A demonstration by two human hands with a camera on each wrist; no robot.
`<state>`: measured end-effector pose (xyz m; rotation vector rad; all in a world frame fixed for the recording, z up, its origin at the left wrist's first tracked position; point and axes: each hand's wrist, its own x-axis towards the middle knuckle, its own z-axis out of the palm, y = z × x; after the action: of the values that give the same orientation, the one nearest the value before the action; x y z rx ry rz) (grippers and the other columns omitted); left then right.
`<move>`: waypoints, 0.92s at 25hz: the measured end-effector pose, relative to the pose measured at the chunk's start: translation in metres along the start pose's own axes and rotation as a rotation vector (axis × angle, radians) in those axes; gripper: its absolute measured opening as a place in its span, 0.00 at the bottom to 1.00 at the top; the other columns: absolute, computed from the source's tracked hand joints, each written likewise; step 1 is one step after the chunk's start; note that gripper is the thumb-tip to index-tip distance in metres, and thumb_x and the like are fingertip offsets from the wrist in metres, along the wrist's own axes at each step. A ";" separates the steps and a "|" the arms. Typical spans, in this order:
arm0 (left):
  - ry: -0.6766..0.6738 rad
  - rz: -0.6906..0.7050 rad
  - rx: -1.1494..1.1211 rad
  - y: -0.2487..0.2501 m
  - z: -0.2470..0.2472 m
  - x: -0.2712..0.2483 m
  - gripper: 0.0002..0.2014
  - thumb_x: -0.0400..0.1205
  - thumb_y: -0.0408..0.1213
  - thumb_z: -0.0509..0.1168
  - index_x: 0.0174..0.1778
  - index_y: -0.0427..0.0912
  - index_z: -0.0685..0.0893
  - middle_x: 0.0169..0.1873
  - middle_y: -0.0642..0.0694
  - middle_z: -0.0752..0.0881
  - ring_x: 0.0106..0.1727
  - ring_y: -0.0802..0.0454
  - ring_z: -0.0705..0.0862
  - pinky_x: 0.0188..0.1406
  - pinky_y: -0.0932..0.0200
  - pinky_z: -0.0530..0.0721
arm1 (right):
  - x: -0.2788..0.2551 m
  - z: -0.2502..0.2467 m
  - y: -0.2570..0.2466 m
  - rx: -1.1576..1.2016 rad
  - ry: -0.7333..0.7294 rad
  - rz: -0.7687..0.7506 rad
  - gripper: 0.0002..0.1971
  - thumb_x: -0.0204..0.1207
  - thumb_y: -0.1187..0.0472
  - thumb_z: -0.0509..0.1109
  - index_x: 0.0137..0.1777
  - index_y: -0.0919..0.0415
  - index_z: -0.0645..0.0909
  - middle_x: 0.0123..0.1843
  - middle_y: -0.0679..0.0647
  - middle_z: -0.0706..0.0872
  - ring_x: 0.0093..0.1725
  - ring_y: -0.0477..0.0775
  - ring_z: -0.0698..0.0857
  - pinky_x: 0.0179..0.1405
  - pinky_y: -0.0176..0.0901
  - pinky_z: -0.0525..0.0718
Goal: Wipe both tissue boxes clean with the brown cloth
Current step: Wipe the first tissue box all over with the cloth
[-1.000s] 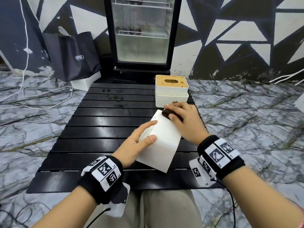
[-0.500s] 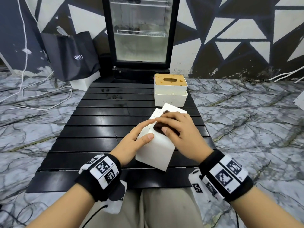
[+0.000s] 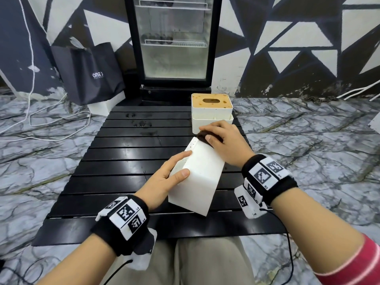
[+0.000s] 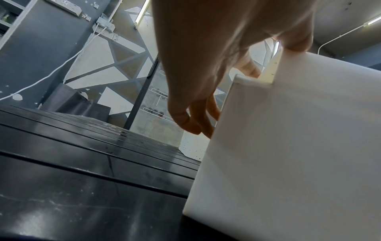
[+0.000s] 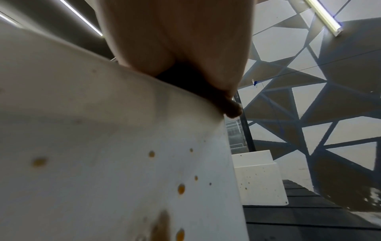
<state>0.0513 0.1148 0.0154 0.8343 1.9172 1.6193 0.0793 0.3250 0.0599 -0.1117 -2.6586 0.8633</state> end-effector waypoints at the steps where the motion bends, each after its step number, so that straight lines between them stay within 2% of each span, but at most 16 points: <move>1: -0.004 -0.002 0.011 0.001 0.000 -0.001 0.22 0.68 0.62 0.63 0.60 0.78 0.74 0.70 0.60 0.76 0.68 0.61 0.77 0.66 0.58 0.75 | 0.004 -0.002 0.001 0.019 -0.015 0.021 0.16 0.80 0.59 0.61 0.65 0.47 0.78 0.62 0.49 0.78 0.64 0.54 0.71 0.67 0.41 0.65; 4: -0.009 -0.023 0.045 0.009 0.001 -0.003 0.20 0.72 0.58 0.64 0.60 0.78 0.74 0.66 0.67 0.78 0.63 0.68 0.79 0.63 0.60 0.76 | 0.012 -0.015 0.000 0.128 -0.022 0.127 0.15 0.79 0.62 0.62 0.64 0.52 0.80 0.62 0.52 0.80 0.63 0.50 0.76 0.60 0.33 0.68; 6: 0.014 -0.028 0.118 0.013 0.001 -0.005 0.22 0.70 0.60 0.63 0.62 0.78 0.73 0.66 0.66 0.78 0.65 0.65 0.78 0.68 0.53 0.76 | 0.010 -0.024 0.001 0.246 0.071 0.182 0.14 0.79 0.63 0.63 0.63 0.55 0.80 0.61 0.52 0.83 0.61 0.49 0.79 0.60 0.34 0.71; 8: 0.065 0.009 0.290 0.022 0.005 -0.006 0.26 0.68 0.65 0.59 0.65 0.79 0.68 0.70 0.63 0.72 0.69 0.62 0.73 0.74 0.48 0.71 | 0.001 -0.031 0.002 0.384 0.188 0.218 0.14 0.79 0.65 0.62 0.62 0.56 0.81 0.58 0.53 0.84 0.58 0.51 0.81 0.60 0.39 0.76; 10: 0.083 0.038 0.527 0.033 0.015 -0.005 0.31 0.65 0.71 0.56 0.67 0.80 0.63 0.74 0.61 0.65 0.72 0.62 0.69 0.75 0.47 0.68 | -0.011 -0.034 0.002 0.482 0.289 0.239 0.14 0.79 0.66 0.62 0.62 0.57 0.81 0.56 0.53 0.84 0.57 0.52 0.82 0.61 0.44 0.79; 12: 0.077 -0.006 0.714 0.044 0.030 -0.002 0.38 0.60 0.76 0.58 0.69 0.80 0.59 0.77 0.58 0.60 0.75 0.56 0.66 0.74 0.46 0.69 | -0.022 -0.033 0.001 0.558 0.350 0.250 0.14 0.79 0.66 0.62 0.61 0.58 0.81 0.57 0.53 0.84 0.58 0.51 0.82 0.62 0.46 0.80; 13: 0.079 -0.047 0.751 0.047 0.036 -0.001 0.40 0.60 0.76 0.62 0.70 0.79 0.59 0.78 0.58 0.58 0.76 0.54 0.66 0.73 0.47 0.70 | -0.027 -0.032 0.000 0.586 0.361 0.255 0.14 0.79 0.67 0.62 0.61 0.57 0.81 0.57 0.53 0.85 0.58 0.50 0.82 0.61 0.44 0.81; 16: 0.119 -0.078 0.715 0.047 0.042 0.003 0.41 0.64 0.68 0.69 0.73 0.72 0.62 0.78 0.57 0.60 0.75 0.53 0.68 0.70 0.56 0.71 | -0.042 -0.026 -0.003 0.663 0.369 0.276 0.13 0.79 0.67 0.61 0.61 0.58 0.81 0.53 0.49 0.85 0.52 0.43 0.82 0.50 0.31 0.81; 19: 0.175 -0.033 0.609 0.047 0.031 0.003 0.41 0.62 0.65 0.69 0.73 0.65 0.68 0.74 0.59 0.67 0.73 0.57 0.69 0.71 0.58 0.69 | -0.051 -0.017 -0.004 0.739 0.398 0.308 0.12 0.80 0.67 0.61 0.59 0.56 0.81 0.54 0.50 0.85 0.52 0.44 0.82 0.49 0.33 0.81; 21: 0.229 -0.053 0.527 0.046 0.018 0.004 0.39 0.63 0.62 0.71 0.73 0.63 0.70 0.73 0.58 0.70 0.72 0.56 0.71 0.71 0.57 0.70 | -0.053 -0.006 -0.007 0.775 0.394 0.324 0.11 0.79 0.66 0.62 0.56 0.54 0.81 0.53 0.49 0.85 0.53 0.45 0.83 0.53 0.38 0.83; 23: 0.275 -0.093 0.430 0.046 0.002 0.004 0.41 0.58 0.64 0.69 0.71 0.65 0.72 0.71 0.57 0.73 0.69 0.54 0.74 0.68 0.56 0.73 | -0.052 0.009 -0.014 0.793 0.373 0.328 0.11 0.79 0.66 0.63 0.54 0.52 0.82 0.53 0.47 0.85 0.56 0.49 0.83 0.60 0.49 0.82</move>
<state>0.0562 0.1241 0.0602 0.6922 2.5153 1.3398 0.1251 0.2990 0.0459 -0.4598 -1.8220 1.7335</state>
